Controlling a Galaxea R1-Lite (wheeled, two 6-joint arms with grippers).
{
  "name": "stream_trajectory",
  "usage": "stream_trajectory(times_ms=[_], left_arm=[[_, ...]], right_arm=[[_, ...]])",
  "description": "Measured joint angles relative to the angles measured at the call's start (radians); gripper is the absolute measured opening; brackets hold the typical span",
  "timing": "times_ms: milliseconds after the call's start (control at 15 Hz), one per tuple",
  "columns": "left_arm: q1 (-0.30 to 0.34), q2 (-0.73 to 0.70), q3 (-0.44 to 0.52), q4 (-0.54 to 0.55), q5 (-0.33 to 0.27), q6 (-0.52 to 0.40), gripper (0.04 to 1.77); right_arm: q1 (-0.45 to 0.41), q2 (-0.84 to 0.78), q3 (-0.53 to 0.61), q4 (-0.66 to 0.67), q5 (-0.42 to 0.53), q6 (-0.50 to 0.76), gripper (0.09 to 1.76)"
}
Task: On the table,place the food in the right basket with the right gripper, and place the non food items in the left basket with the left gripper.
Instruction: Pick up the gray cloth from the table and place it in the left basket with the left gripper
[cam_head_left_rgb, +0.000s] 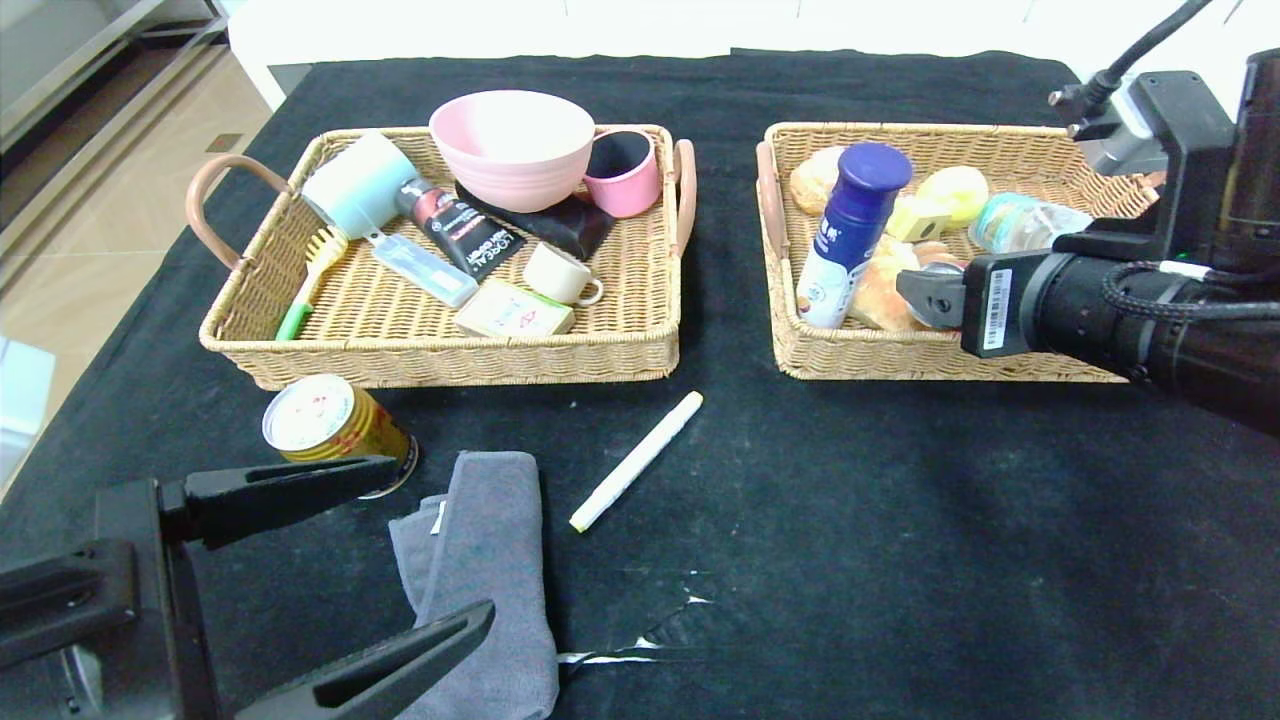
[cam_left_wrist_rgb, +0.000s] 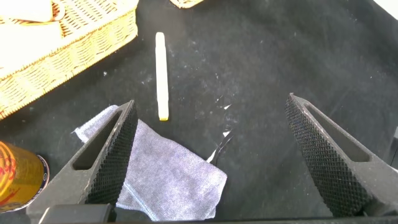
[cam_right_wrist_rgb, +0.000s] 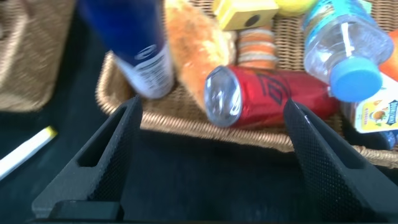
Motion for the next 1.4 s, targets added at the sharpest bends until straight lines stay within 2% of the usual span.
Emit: stream_trajectory(times_ms=[133,733,933,1133,1400], left_arm=[[0.000,0.001,0.001,-0.001,0.001,0.000,1.72],[0.000,0.010,0.006,0.020,0.001,0.008,1.72],[0.000,0.015,0.008,0.072,0.001,0.017,1.72],[0.000,0.024,-0.002,0.094,0.011,0.015,1.72],[0.000,0.038,-0.009,0.095,0.066,0.022,1.72]], right_arm=[[0.010,-0.047,0.063,0.004,0.070,-0.004,1.66],[0.105,-0.198,0.341,-0.020,0.539,-0.137,1.69],[0.099,-0.195,0.427,-0.198,0.650,-0.171,1.70],[0.045,-0.163,0.509,-0.371,0.782,-0.174,1.70],[-0.021,-0.129,0.619,-0.551,0.844,-0.173,1.70]])
